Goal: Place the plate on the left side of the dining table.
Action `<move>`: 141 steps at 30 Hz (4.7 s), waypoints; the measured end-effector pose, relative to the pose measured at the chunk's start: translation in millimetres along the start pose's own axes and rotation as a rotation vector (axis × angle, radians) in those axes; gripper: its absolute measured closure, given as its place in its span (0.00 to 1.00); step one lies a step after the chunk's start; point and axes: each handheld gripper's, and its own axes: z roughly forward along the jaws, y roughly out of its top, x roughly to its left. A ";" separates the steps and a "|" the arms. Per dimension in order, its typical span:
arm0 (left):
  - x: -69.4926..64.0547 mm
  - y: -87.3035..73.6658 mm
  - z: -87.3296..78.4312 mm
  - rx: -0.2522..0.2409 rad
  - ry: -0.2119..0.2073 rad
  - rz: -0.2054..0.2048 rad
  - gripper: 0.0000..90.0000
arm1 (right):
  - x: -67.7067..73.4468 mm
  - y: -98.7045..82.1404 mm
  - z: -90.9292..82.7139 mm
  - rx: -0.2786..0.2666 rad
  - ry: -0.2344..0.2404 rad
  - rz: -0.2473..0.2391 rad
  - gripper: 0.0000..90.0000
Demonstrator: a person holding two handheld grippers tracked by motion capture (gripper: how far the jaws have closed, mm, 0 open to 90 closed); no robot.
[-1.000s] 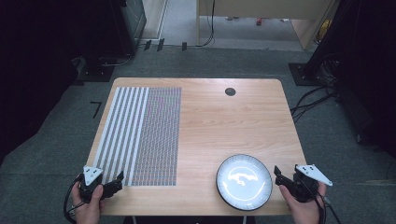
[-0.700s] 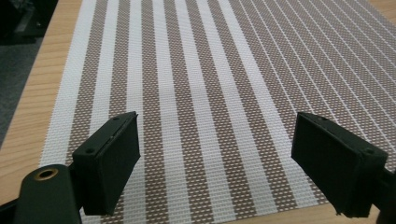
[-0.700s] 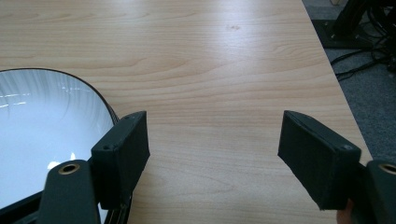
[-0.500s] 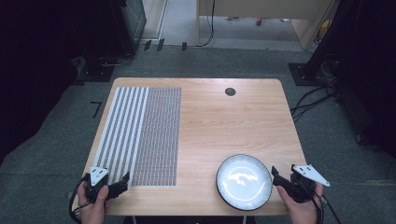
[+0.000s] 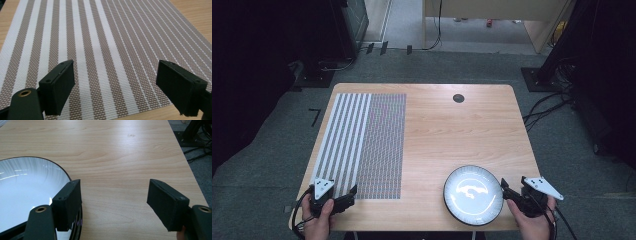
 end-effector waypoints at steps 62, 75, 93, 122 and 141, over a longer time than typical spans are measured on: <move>-105.4 30.3 22.1 -0.040 -0.179 0.096 0.17 | 19.8 -2.7 -4.7 -0.025 0.064 -0.026 0.47; -154.9 47.2 35.2 -0.033 -0.252 0.160 0.17 | 21.5 -3.2 -6.6 0.000 0.106 -0.054 0.46; -192.6 58.1 44.9 -0.042 -0.341 0.153 0.17 | 19.9 -3.8 -7.0 0.002 0.088 -0.055 0.46; -244.4 38.8 54.6 0.038 -0.492 0.182 0.60 | 19.1 -8.2 -10.3 0.040 0.104 -0.062 0.74; -242.3 34.9 58.4 0.045 -0.497 0.182 0.76 | 12.8 -11.2 -5.4 0.065 0.177 -0.015 0.90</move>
